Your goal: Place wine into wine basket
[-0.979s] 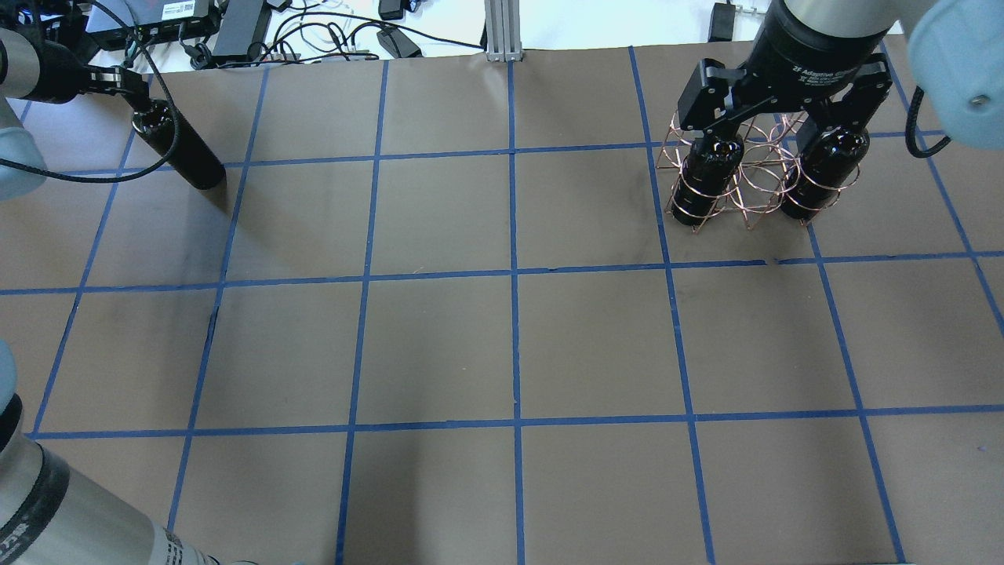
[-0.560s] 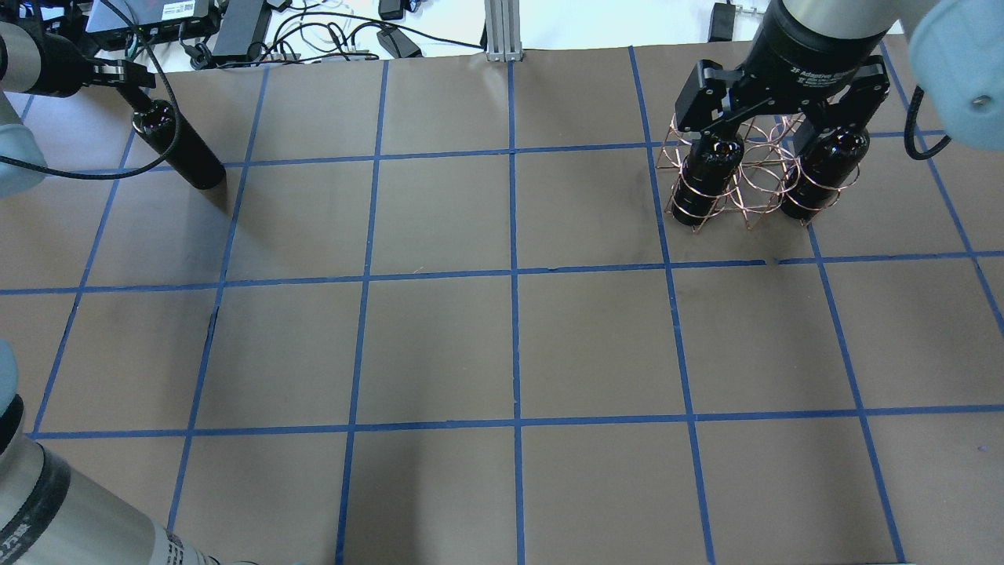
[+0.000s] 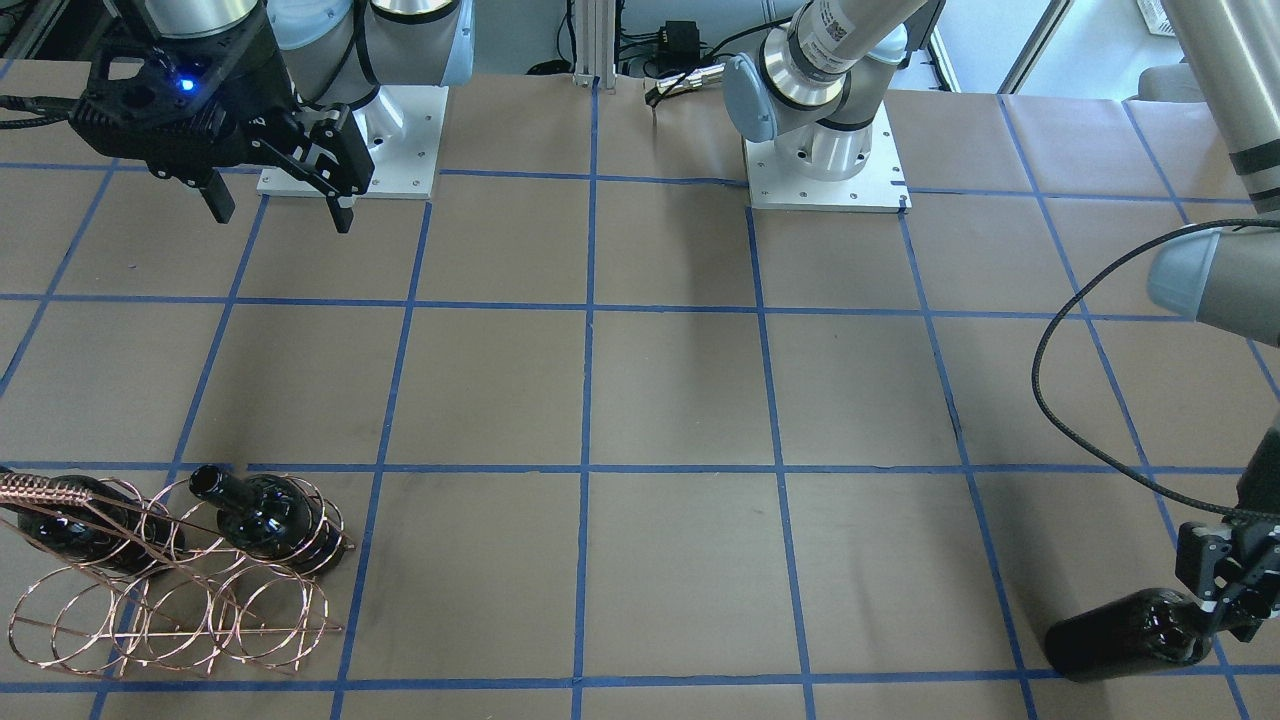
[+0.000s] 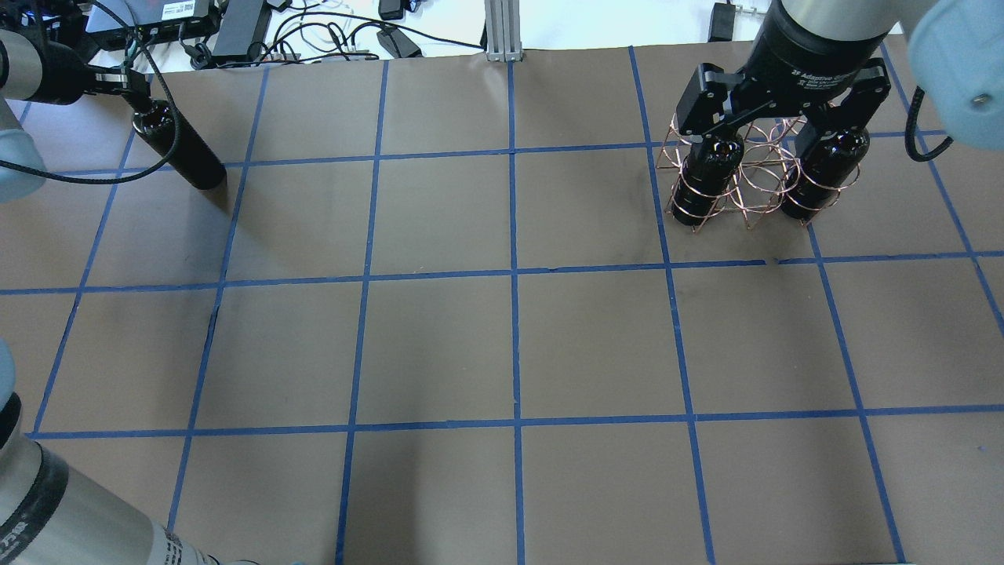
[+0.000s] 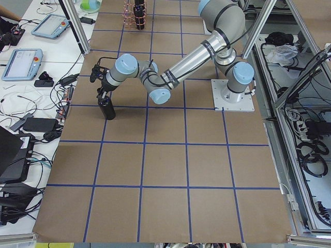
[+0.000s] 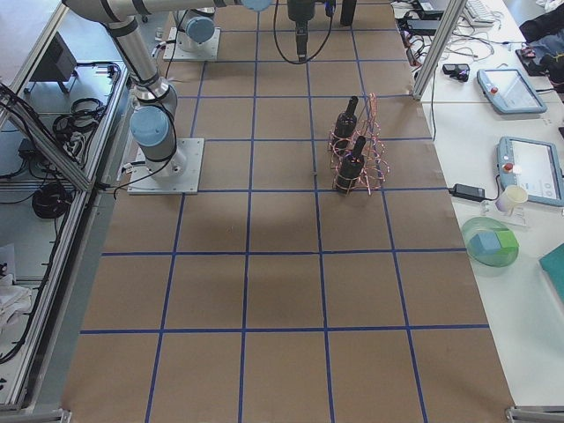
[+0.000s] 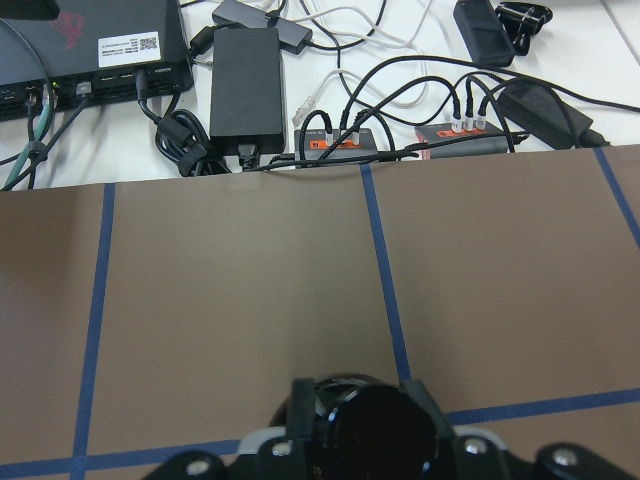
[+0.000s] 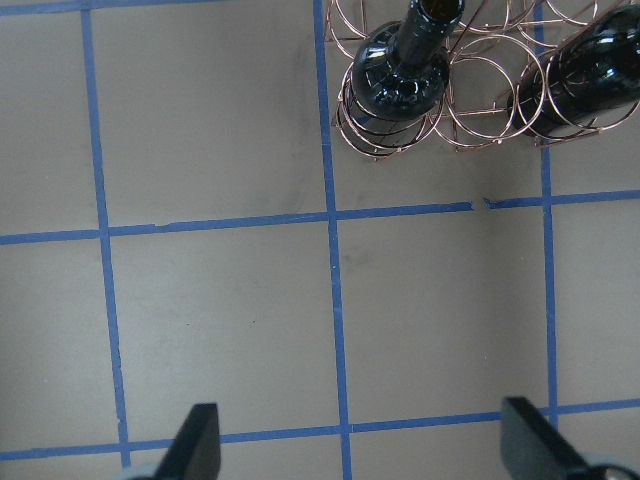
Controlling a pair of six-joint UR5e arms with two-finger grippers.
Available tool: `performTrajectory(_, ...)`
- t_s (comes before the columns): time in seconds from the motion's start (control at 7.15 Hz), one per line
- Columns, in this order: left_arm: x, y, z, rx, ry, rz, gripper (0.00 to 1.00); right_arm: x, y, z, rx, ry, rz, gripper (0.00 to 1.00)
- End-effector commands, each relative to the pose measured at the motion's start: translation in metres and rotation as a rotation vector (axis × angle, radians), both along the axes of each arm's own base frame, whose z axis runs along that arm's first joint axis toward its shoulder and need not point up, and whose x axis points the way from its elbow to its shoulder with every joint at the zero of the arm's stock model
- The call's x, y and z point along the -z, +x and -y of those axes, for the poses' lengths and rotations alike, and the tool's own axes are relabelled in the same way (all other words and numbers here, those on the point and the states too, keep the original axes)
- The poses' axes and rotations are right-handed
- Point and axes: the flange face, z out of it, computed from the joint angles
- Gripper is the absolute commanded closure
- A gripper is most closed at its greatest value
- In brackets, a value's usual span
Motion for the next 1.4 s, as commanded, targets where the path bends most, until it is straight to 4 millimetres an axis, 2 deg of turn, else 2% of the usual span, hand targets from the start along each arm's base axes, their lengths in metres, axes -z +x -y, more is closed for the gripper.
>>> performTrajectory(0.0,-0.003,-0.001,-0.004,-0.003,0.036,-0.017,0.83,0.001,-0.001,0.000,0.001,0.004,-0.002,0.00)
performTrajectory(0.14,-0.004,0.000,-0.006,-0.005,0.047,-0.019,0.92,0.001,-0.001,0.000,0.001,0.005,-0.003,0.00)
performTrajectory(0.42,-0.026,-0.010,-0.015,0.015,0.065,0.013,0.96,0.003,-0.002,0.000,0.003,0.008,-0.005,0.00)
performTrajectory(0.56,-0.045,-0.026,-0.026,-0.005,0.133,0.044,0.99,0.003,-0.003,0.001,0.005,0.010,-0.005,0.00)
performTrajectory(0.7,-0.069,-0.058,-0.038,-0.018,0.137,0.037,0.99,0.003,-0.002,0.001,0.001,0.005,-0.004,0.00)
performTrajectory(0.84,-0.077,-0.090,-0.061,-0.060,0.162,0.055,0.99,0.004,-0.002,0.001,0.002,0.007,-0.007,0.00)
performTrajectory(1.12,-0.081,-0.156,-0.122,-0.098,0.180,-0.002,0.99,0.004,-0.002,0.001,0.002,0.008,-0.008,0.00)
performTrajectory(1.26,-0.091,-0.191,-0.146,-0.122,0.168,-0.035,0.99,0.003,-0.001,0.002,-0.002,0.001,-0.004,0.00)
